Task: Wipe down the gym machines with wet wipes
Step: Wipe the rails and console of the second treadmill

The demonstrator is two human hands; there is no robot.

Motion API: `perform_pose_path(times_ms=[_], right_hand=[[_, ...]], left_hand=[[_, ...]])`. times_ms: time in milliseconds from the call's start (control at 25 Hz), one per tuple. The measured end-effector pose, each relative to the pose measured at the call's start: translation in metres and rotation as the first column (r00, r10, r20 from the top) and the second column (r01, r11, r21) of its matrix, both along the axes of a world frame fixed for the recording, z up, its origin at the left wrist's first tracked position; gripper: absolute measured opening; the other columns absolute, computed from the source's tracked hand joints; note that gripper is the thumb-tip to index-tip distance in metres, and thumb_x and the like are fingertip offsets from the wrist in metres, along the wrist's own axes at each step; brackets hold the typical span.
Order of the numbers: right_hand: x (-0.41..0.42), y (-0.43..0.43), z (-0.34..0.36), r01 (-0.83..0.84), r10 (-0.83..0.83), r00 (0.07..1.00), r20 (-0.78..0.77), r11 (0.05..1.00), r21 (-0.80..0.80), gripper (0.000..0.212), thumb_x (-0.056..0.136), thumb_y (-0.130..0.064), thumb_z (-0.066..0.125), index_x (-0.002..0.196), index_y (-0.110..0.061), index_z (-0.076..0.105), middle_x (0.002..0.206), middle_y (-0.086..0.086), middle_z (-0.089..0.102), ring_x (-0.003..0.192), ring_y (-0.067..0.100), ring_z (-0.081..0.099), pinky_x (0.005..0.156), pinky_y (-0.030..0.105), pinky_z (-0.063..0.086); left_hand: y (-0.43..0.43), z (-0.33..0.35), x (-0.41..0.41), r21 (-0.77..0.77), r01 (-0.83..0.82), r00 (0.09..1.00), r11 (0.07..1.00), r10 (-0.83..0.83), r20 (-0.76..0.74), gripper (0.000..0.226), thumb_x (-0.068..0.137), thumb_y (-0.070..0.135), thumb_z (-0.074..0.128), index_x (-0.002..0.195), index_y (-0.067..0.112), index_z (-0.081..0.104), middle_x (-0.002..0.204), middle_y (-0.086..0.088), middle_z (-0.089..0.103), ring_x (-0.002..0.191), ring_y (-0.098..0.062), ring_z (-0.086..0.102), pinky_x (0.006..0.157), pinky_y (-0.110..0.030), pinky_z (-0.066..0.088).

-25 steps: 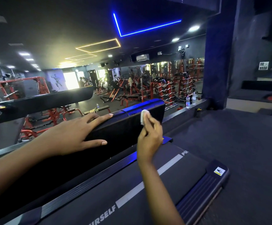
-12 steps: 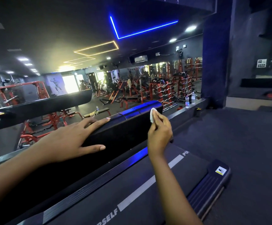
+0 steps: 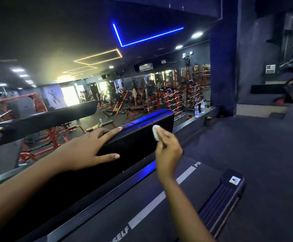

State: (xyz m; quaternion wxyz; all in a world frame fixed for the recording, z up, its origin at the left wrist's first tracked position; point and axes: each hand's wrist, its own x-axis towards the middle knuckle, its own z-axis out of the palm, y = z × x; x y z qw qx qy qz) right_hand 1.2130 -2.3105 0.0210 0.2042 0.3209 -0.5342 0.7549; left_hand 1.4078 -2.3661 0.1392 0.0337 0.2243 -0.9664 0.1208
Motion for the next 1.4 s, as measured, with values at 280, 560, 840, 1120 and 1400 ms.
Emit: perform_pose_path(times_ms=[280, 560, 840, 1120, 1400], right_hand=[[0.009, -0.013, -0.019, -0.007, 0.001, 0.955, 0.298, 1.0, 0.022, 0.04, 0.082, 0.014, 0.053, 0.108, -0.011, 0.071, 0.102, 0.003, 0.066, 0.088, 0.009, 0.06, 0.079, -0.003, 0.037], [0.107, 0.0, -0.037, -0.07, 0.07, 0.977, 0.2, 0.998, -0.007, 0.037, 0.079, 0.005, 0.055, 0.107, -0.013, 0.071, 0.099, -0.011, 0.064, 0.095, -0.005, 0.058, 0.086, 0.001, 0.039], [0.031, -0.003, -0.025, -0.014, -0.004, 0.913, 0.408, 0.999, 0.04, 0.041, 0.084, 0.013, 0.051, 0.109, -0.013, 0.069, 0.107, 0.006, 0.065, 0.097, 0.021, 0.062, 0.079, 0.0, 0.035], [0.104, -0.01, -0.036, 0.016, 0.022, 0.894, 0.448, 0.997, -0.08, 0.037, 0.081, 0.012, 0.059, 0.106, -0.013, 0.071, 0.101, -0.003, 0.064, 0.091, -0.005, 0.057, 0.08, -0.002, 0.038], [0.163, 0.021, -0.041, -0.195, 0.206, 0.908, 0.366, 0.979, -0.065, 0.041, 0.081, 0.009, 0.061, 0.102, -0.025, 0.071, 0.09, -0.017, 0.064, 0.081, -0.006, 0.06, 0.072, 0.006, 0.043]], left_hand=[[0.0, 0.002, -0.001, -0.027, -0.001, 1.0, 1.0, 0.001, 0.018, 0.102, 0.05, 0.094, -0.012, 0.141, 0.049, -0.022, 0.149, 0.005, 0.024, 0.13, -0.014, 0.039, 0.104, -0.029, 0.038], [-0.001, 0.004, -0.006, -0.048, -0.081, 0.993, 0.996, 0.084, 0.077, 0.091, 0.073, 0.085, 0.012, 0.149, 0.039, -0.01, 0.152, 0.0, 0.022, 0.131, -0.021, 0.04, 0.105, -0.033, 0.037], [0.004, 0.016, 0.025, 0.074, -0.017, 0.997, 0.997, 0.011, 0.074, 0.106, 0.052, 0.098, 0.006, 0.144, 0.05, -0.009, 0.157, 0.005, 0.006, 0.138, -0.016, 0.029, 0.109, -0.029, 0.03], [0.011, 0.017, 0.072, 0.028, -0.022, 0.999, 0.999, 0.021, 0.04, 0.092, 0.042, 0.099, -0.007, 0.125, 0.062, -0.02, 0.157, 0.007, 0.005, 0.141, -0.015, 0.023, 0.112, -0.03, 0.026], [0.014, 0.011, 0.105, 0.079, -0.045, 0.999, 0.996, 0.042, 0.032, 0.07, 0.056, 0.095, -0.001, 0.116, 0.071, -0.03, 0.153, 0.011, 0.011, 0.135, -0.013, 0.035, 0.105, -0.033, 0.039]])
